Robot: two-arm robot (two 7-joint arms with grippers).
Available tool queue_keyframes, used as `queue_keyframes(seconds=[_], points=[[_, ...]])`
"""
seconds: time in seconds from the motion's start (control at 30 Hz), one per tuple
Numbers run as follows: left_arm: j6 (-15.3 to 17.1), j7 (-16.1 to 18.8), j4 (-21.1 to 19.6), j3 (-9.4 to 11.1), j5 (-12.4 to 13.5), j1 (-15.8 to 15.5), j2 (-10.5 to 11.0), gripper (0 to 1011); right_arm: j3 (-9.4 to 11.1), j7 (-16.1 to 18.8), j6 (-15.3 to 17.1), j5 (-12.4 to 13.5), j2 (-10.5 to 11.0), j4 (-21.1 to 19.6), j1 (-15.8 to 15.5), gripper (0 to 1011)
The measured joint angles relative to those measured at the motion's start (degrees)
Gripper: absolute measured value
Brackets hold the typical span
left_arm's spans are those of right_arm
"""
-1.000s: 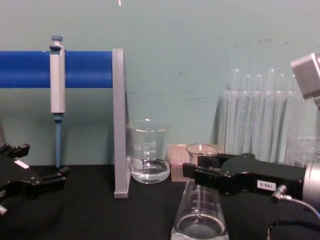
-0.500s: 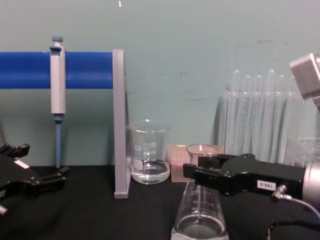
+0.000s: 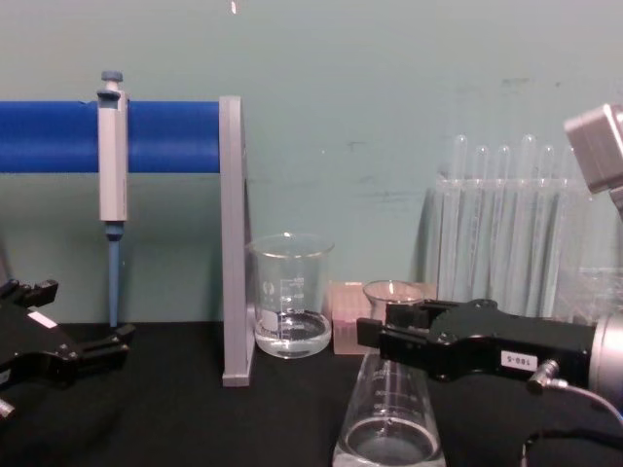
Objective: Grasp the erlenmeyer flask with one hand, shake it three times, then place it back.
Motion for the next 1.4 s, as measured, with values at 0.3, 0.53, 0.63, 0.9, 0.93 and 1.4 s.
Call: queue_keyframes(seconds=[0.3, 0.53, 0.63, 0.9, 0.93, 1.4], points=[[0.0, 0.0, 0.0, 0.0, 0.0, 0.0, 0.0, 1001, 0.0, 0.0, 0.0, 0.0, 0.0, 0.0, 0.0, 457], [0.0, 0.0, 0.0, 0.0, 0.0, 0.0, 0.0, 1001, 0.0, 0.0, 0.0, 0.0, 0.0, 0.0, 0.0, 457], [0.0, 0.0, 0.0, 0.0, 0.0, 0.0, 0.0, 1001, 0.0, 0.0, 0.0, 0.0, 0.0, 0.0, 0.0, 457], [0.0, 0.0, 0.0, 0.0, 0.0, 0.0, 0.0, 1001, 0.0, -0.1, 0.1, -0.3, 0.0, 0.2, -0.1, 479], [0.0, 0.0, 0.0, 0.0, 0.0, 0.0, 0.0, 1001, -0.1, -0.1, 0.2, -0.3, 0.0, 0.2, -0.1, 514], [0.0, 0.0, 0.0, 0.0, 0.0, 0.0, 0.0, 1001, 0.0, -0.1, 0.1, -0.2, 0.0, 0.1, -0.1, 929]])
